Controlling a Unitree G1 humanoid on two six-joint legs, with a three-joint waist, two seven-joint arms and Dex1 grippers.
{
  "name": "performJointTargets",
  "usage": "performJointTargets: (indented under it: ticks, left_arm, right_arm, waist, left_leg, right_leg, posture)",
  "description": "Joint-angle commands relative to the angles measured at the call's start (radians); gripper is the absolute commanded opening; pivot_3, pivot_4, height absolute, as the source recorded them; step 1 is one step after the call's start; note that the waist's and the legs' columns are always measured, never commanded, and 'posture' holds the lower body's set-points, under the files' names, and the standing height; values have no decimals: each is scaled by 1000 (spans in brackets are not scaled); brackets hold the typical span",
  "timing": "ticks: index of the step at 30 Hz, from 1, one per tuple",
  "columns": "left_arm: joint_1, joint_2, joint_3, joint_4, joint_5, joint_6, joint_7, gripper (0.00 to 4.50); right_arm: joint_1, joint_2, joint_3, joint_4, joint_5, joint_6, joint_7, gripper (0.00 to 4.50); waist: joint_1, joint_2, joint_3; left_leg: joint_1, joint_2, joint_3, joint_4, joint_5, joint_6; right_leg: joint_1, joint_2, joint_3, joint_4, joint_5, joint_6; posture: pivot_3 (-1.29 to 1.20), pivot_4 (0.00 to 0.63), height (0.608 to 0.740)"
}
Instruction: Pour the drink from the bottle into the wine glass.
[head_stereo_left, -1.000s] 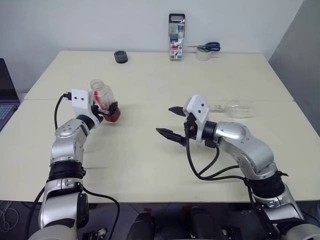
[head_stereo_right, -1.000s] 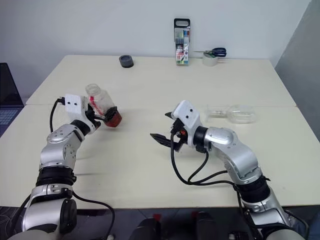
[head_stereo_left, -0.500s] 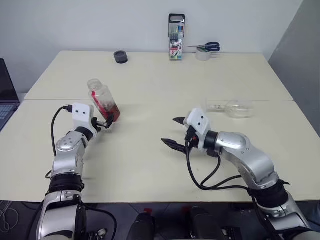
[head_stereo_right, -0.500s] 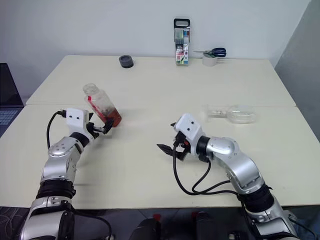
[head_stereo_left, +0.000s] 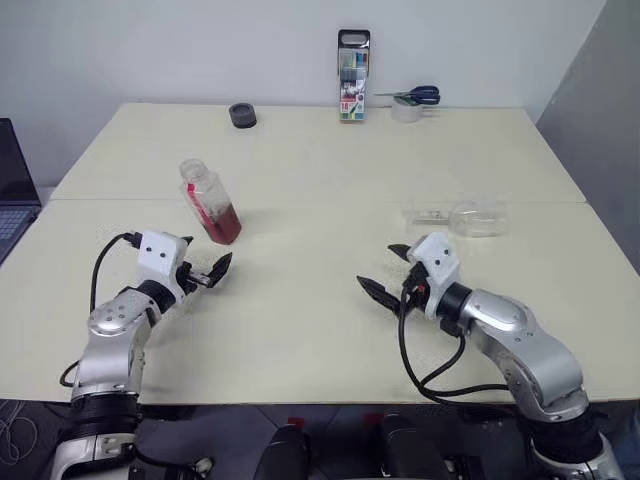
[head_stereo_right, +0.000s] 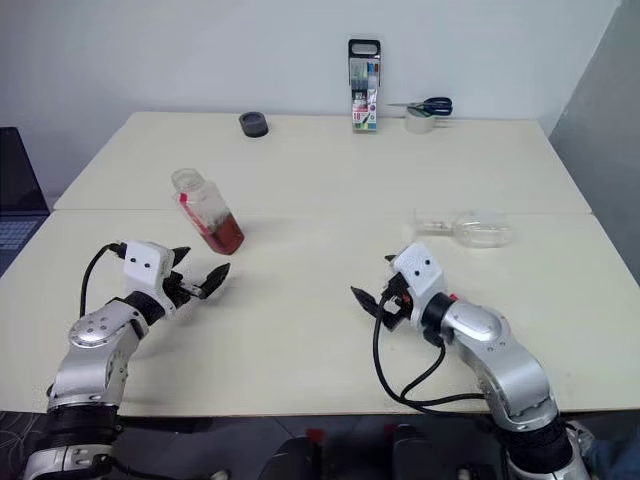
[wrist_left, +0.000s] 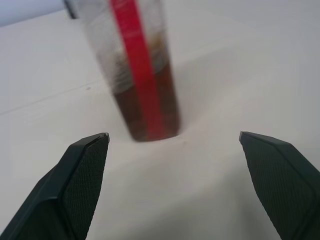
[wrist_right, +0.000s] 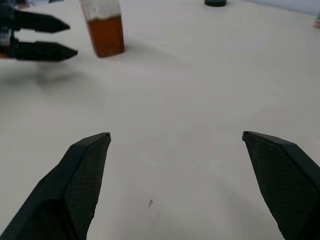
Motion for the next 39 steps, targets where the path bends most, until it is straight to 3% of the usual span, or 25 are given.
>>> performJointTargets:
  ticks: [1, 7, 10, 13, 22, 39]
  left_arm:
    - [31, 54, -52, -158, -79, 48, -171, 4452]
    - [-56, 64, -119, -182, -101, 74, -280, 4452]
    - [-151, 52, -167, -154, -112, 83, -352, 4452]
    - [-220, 43, -203, -105, -109, 74, -419, 4452]
    - [-371, 22, -230, 43, -101, 51, -558, 4452]
    - [-442, 12, -239, 133, -75, 5, -605, 4452]
  right_arm:
    - [18, 85, -130, -69, 111, 96, -85, 4500]
    - [-33, 299, -335, -44, 256, 278, -299, 4500]
    - [-143, 449, -509, 61, 373, 323, -459, 4500]
    - [-252, 504, -591, 176, 413, 295, -550, 4500]
    - [-415, 522, -668, 489, 488, 83, -678, 4500]
    - [-585, 454, -704, 991, 526, -330, -634, 4500]
  waist:
    - [-2, 0, 0]
    - [-1, 1, 0]
    - [-2, 1, 0]
    - [-7, 2, 0]
    - [-15, 4, 1]
    - [-39, 5, 2]
  left_leg:
    - [0, 0, 0, 0, 0, 0]
    - [1, 0, 0, -1, 0, 0]
    - [1, 1, 0, -1, 0, 0]
    - [2, 1, 2, -1, 0, 0]
    - [2, 1, 5, -3, 0, 0]
    - [2, 1, 5, -3, 0, 0]
  right_leg:
    - [0, 0, 0, 0, 0, 0]
    - [0, 0, 1, 0, 0, 0]
    - [0, 2, 0, 1, 0, 0]
    - [0, 2, 1, 1, 0, 0]
    - [-2, 1, 3, 1, 0, -1]
    - [-2, 1, 3, 1, 0, -1]
  posture:
    - [0, 150, 740]
    - [0, 150, 740]
    - [0, 150, 740]
    - [0, 150, 740]
    - [0, 150, 740]
    - [0, 150, 740]
